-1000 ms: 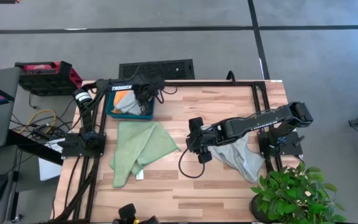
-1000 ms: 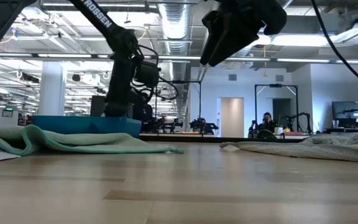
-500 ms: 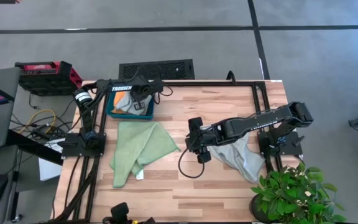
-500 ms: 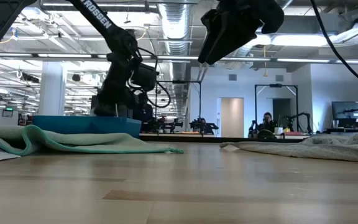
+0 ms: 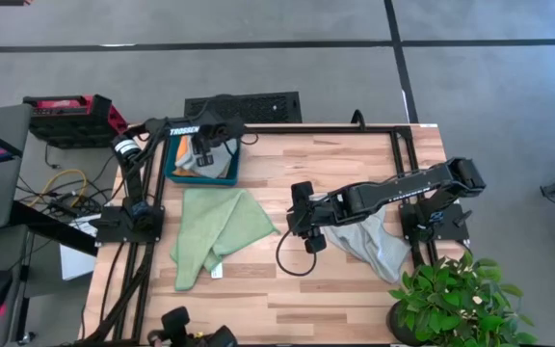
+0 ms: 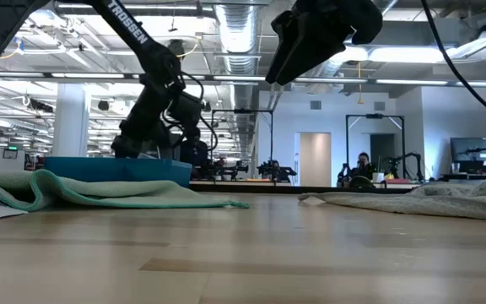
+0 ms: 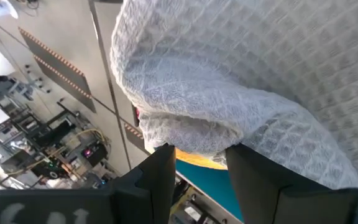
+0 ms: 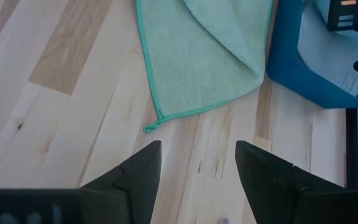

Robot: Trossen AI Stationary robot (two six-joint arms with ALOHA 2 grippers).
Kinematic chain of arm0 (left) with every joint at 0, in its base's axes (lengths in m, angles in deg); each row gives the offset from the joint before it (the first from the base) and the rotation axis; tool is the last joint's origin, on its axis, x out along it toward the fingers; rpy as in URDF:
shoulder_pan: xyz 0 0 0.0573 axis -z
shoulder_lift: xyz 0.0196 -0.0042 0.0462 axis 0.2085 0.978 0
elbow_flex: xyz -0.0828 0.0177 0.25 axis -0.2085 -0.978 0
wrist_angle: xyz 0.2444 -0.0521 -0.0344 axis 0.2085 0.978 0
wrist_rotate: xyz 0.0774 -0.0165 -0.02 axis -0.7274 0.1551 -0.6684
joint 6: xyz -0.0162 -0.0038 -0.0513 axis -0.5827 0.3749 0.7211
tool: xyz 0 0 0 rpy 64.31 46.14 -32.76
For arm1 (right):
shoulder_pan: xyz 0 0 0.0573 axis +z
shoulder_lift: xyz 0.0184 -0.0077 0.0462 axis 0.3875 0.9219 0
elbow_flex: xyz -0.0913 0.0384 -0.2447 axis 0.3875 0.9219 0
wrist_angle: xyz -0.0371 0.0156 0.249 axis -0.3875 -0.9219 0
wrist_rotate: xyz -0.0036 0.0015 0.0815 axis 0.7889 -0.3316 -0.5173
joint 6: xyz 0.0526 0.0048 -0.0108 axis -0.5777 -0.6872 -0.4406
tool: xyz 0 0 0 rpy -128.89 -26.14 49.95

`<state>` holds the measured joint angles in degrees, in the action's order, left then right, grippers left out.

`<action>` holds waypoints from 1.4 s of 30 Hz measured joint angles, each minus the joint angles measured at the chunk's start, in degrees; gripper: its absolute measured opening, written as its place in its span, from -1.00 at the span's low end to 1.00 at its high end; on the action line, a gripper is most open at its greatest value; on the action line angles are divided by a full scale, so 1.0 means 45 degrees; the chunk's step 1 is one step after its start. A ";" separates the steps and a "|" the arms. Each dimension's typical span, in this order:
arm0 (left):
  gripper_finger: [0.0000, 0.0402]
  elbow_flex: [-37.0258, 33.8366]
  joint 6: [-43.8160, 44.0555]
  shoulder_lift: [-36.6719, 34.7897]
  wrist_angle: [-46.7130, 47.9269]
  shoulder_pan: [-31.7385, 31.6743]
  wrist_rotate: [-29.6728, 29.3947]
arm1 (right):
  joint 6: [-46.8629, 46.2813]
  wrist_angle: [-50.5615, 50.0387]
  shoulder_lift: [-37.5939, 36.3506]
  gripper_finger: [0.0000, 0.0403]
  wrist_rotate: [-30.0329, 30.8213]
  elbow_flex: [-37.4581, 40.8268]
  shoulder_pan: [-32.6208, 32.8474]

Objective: Fold microfiber towels
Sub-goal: Put the folded gray towel into the blue bin, then fold the green towel

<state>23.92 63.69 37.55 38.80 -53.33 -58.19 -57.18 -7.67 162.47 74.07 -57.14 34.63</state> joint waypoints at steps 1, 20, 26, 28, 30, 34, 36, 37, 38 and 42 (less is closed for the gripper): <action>-0.33 0.0000 -0.0080 0.0000 -0.0032 -0.0082 0.0008 | 0.0000 0.0000 0.0000 0.14 0.0005 0.0000 0.0000; -0.33 -0.0471 -0.0387 -0.0048 -0.0177 -0.0836 0.0689 | 0.0238 -0.0005 -0.0005 0.14 0.0002 0.0000 -0.0088; -0.33 0.0664 0.0233 -0.0628 0.1187 -0.0822 -0.0214 | 0.0233 -0.0005 -0.0005 0.14 0.0005 0.0000 -0.0309; -0.33 0.1059 0.0385 -0.0933 0.1499 -0.0822 -0.0254 | 0.0233 -0.0005 -0.0002 0.14 0.0005 0.0000 -0.0383; -0.33 0.1461 0.0457 -0.1276 0.1767 -0.0822 -0.0282 | 0.0233 -0.0005 -0.0001 0.14 0.0005 0.0000 -0.0473; -0.33 0.1996 0.0920 -0.2153 0.1953 -0.0641 -0.0176 | 0.0163 -0.0005 0.0000 0.14 0.0000 0.0000 -0.0669; -0.33 0.2055 0.1084 -0.2660 0.1888 -0.0441 0.0658 | 0.0035 -0.0005 -0.0005 0.14 0.0005 0.0000 -0.0758; -0.33 0.2020 0.1138 -0.2879 0.1721 -0.0314 0.1340 | -0.0013 -0.0005 -0.0003 0.14 0.0005 0.0000 -0.0792; -0.33 0.1916 0.1134 -0.3046 0.1394 -0.0176 0.2137 | -0.0077 -0.0005 -0.0003 0.14 0.0002 0.0000 -0.0830; -0.33 0.1372 0.0948 -0.3131 0.0362 0.0520 0.4458 | -0.0102 -0.0005 -0.0004 0.14 0.0005 0.0000 -0.0917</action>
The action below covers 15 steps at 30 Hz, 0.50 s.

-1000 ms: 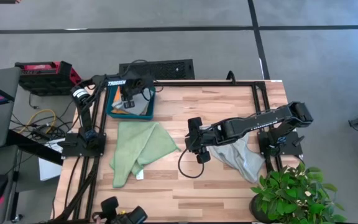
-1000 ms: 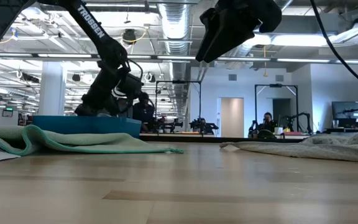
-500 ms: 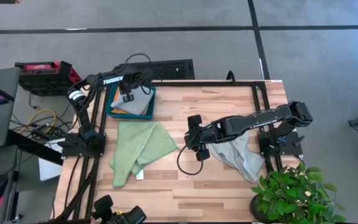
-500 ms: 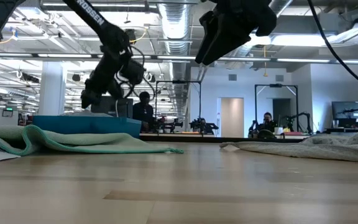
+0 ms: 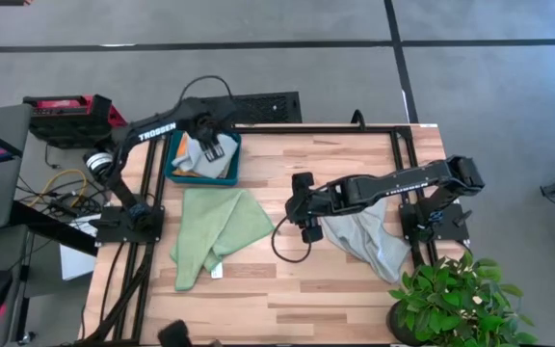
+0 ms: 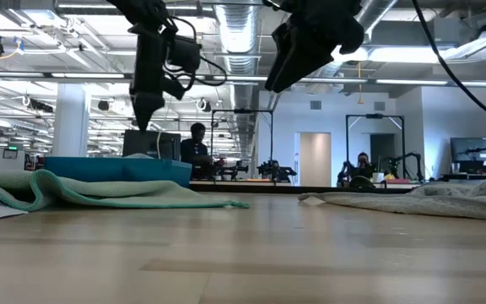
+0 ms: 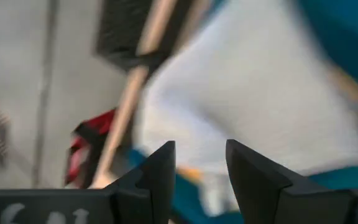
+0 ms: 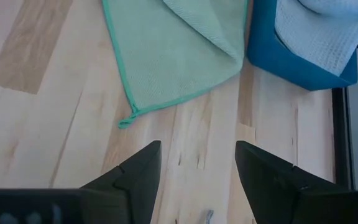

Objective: Fold microfiber towels
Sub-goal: Fold the green towel

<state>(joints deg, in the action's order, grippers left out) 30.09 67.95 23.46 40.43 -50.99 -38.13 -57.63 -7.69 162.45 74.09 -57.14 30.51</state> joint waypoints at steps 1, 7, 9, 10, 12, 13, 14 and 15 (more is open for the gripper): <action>-0.33 -0.0174 -0.0001 0.0003 -0.0158 0.0214 0.0402 | -0.0021 -0.0002 0.0001 0.14 -0.0001 0.0000 0.0003; -0.33 -0.1031 0.0670 -0.0012 -0.0140 0.1842 0.2866 | -0.0141 -0.1128 0.0004 0.14 -0.0010 -0.0005 0.0037; -0.33 -0.1384 0.1147 -0.0016 -0.0095 0.2593 0.3027 | -0.0365 -0.1215 0.0004 0.14 -0.0079 -0.0004 0.0037; -0.33 -0.1563 0.1346 -0.0013 -0.0003 0.3010 0.3031 | -0.0415 -0.1201 0.0004 0.14 -0.0275 -0.0001 0.0042; -0.33 -0.1826 0.1897 -0.0012 0.0253 0.3849 0.3050 | -0.0118 -0.1093 0.0267 0.14 -0.0830 -0.0017 0.0094; -0.33 -0.1918 0.2345 -0.0012 0.0408 0.4292 0.3049 | 0.0194 -0.1032 0.0455 0.14 -0.1093 -0.0019 0.0134; -0.33 -0.1964 0.2765 -0.0012 0.0628 0.4742 0.3058 | 0.0482 -0.1062 0.0648 0.14 -0.1279 0.0022 0.0202; -0.33 -0.1991 0.3184 -0.0012 0.0851 0.5212 0.3055 | 0.0813 -0.0985 0.0856 0.14 -0.1414 0.0033 0.0271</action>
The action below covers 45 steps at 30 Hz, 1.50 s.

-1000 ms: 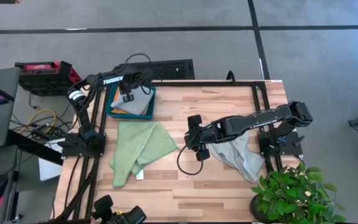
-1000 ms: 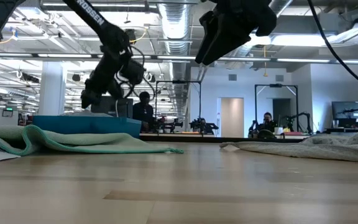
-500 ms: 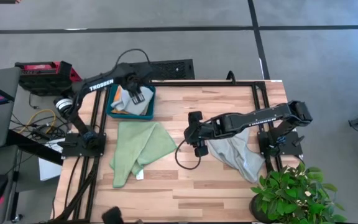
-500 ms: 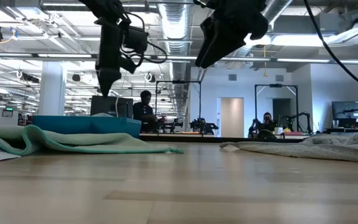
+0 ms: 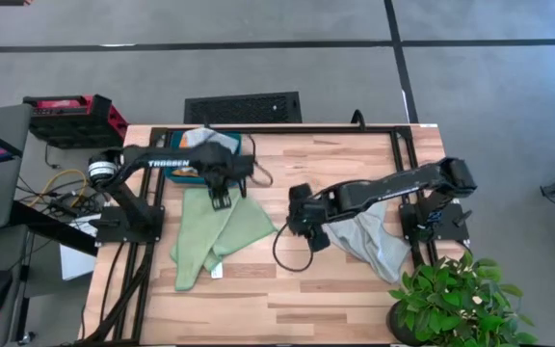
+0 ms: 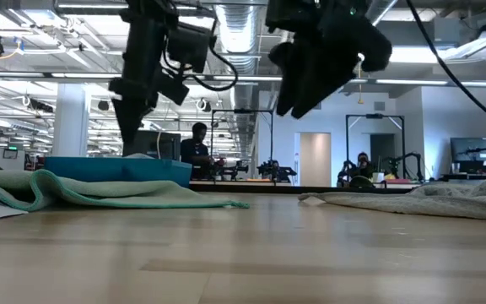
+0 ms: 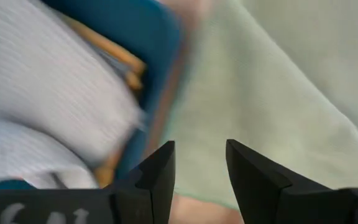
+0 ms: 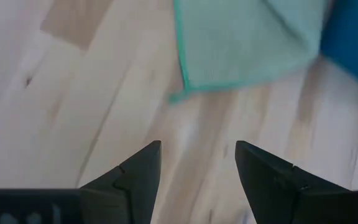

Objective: Fold microfiber towels
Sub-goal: Fold the green towel

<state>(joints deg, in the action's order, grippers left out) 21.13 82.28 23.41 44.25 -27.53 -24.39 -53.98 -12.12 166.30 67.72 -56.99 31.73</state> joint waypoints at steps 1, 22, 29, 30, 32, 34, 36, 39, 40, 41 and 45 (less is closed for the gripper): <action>-0.33 -0.0004 0.0446 -0.0013 0.0192 0.0470 0.0000 | 0.0364 0.0349 0.0251 0.14 -0.0014 -0.0026 0.0075; -0.33 -0.0003 0.9184 -0.2684 0.0778 0.7461 -0.0998 | 0.1766 0.5648 0.4323 0.14 0.0075 -0.0037 -0.0607; -0.33 -0.0003 1.0249 -0.2735 0.0790 0.8290 -0.1243 | 0.1606 0.5756 0.4646 0.14 -0.0060 -0.0057 -0.0926; -0.33 -0.0003 1.0345 -0.2735 0.0784 0.8321 -0.1243 | 0.1498 0.5742 0.4646 0.14 -0.0093 -0.0057 -0.0974; -0.33 -0.0003 1.0513 -0.2735 0.0788 0.8396 -0.1243 | 0.1347 0.5697 0.4646 0.11 -0.0212 -0.0057 -0.1065; -0.33 -0.0003 1.0655 -0.2735 0.0784 0.8454 -0.1243 | 0.1079 0.5614 0.4646 0.05 -0.0480 -0.0062 -0.1170; -0.33 -0.0003 1.0680 -0.2735 0.0752 0.8479 -0.1234 | 0.0701 0.5447 0.4646 -0.03 -0.0997 -0.0070 -0.1323; -0.33 -0.0003 1.0697 -0.2730 0.0683 0.8508 -0.1234 | 0.0310 0.5189 0.4804 -0.17 -0.1635 -0.0104 -0.1510; -0.33 -0.0003 1.0697 -0.2730 0.0687 0.8508 -0.1234 | 0.0205 0.5116 0.4885 -0.22 -0.1718 -0.0110 -0.1541; -0.33 -0.0003 1.0697 -0.2727 0.0682 0.8508 -0.1234 | 0.0163 0.5070 0.4890 -0.27 -0.1740 -0.0106 -0.1580; -0.33 -0.0003 1.0755 -0.2725 0.0682 0.8508 -0.1229 | 0.0162 0.4944 0.5042 -0.46 -0.1864 -0.0119 -0.1623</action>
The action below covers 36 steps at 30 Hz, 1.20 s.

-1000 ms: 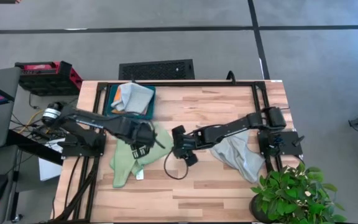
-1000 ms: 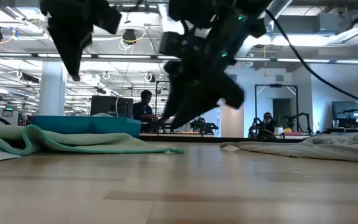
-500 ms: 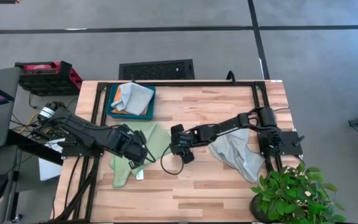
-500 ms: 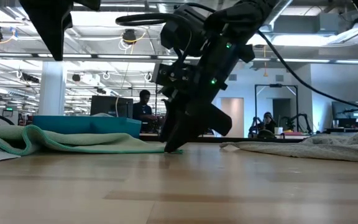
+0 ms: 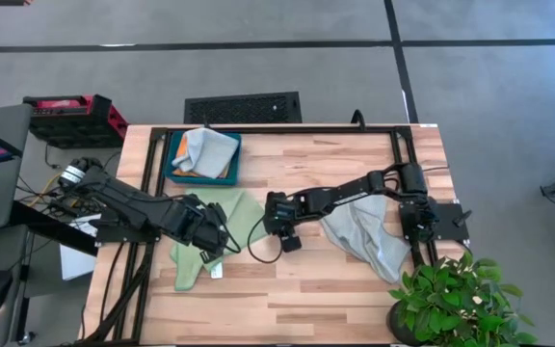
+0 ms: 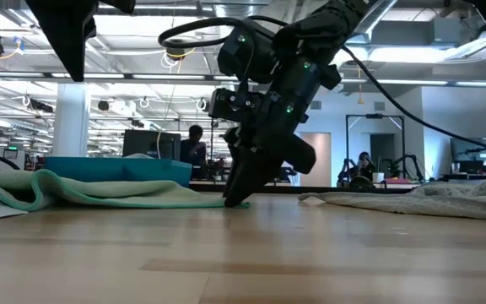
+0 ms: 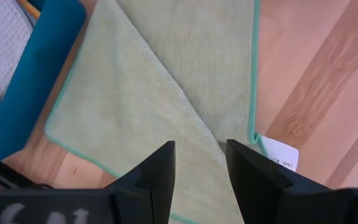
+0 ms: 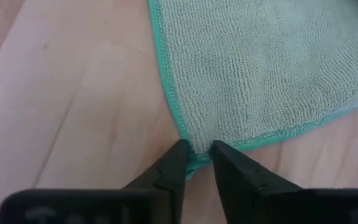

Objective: Fold microfiber towels
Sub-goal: Fold the green towel

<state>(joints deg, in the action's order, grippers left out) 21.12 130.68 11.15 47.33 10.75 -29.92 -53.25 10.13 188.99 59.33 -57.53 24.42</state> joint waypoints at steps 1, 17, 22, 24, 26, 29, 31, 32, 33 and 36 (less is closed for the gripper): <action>-0.33 0.0000 0.0072 0.0000 0.0000 0.0005 0.0000 | 0.0001 -0.0019 0.0016 -0.50 -0.0027 -0.0001 0.0000; -0.33 -0.2109 -0.0297 0.0053 -0.5825 0.1009 -0.0385 | -0.0234 -0.1120 -0.2449 -0.91 0.0220 0.0129 0.0747; -0.33 -0.3359 -0.0642 0.0053 -0.7671 0.1103 -0.1358 | -0.0798 -0.0617 -0.3421 -0.96 0.0825 0.0140 0.0758; -0.33 -0.3671 -0.0798 0.0053 -0.8167 0.1098 -0.1934 | -0.1059 -0.0362 -0.3849 -0.95 0.1204 0.0131 0.0800; -0.33 -0.3956 -0.1317 0.0053 -0.8893 0.1098 -0.2653 | -0.1193 -0.0039 -0.4038 -0.95 0.1706 0.0096 0.0874; -0.33 -0.4311 -0.2745 0.0053 -1.0199 0.1093 -0.4128 | -0.1310 0.0298 -0.4104 -0.98 0.2326 0.0115 0.0887; -0.33 -0.4418 -0.3685 0.0053 -1.0692 0.1071 -0.5282 | -0.1342 0.0562 -0.4137 -0.98 0.2461 0.0115 0.0883; -0.33 -0.4445 -0.4029 0.0053 -1.0874 0.1033 -0.5795 | -0.1412 0.0738 -0.4138 -0.97 0.2545 0.0115 0.0874; -0.33 -0.4459 -0.4283 0.0053 -1.0978 0.0987 -0.6293 | -0.1537 0.0864 -0.4136 -0.97 0.2629 0.0106 0.0869; -0.33 -0.4459 -0.4666 0.0049 -1.1207 0.0807 -0.7361 | -0.1799 0.0942 -0.4136 -0.96 0.2639 0.0111 0.0835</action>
<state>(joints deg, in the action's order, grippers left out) 1.05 109.69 11.37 -3.10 14.38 -63.04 -61.34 14.36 170.38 71.21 -57.03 28.18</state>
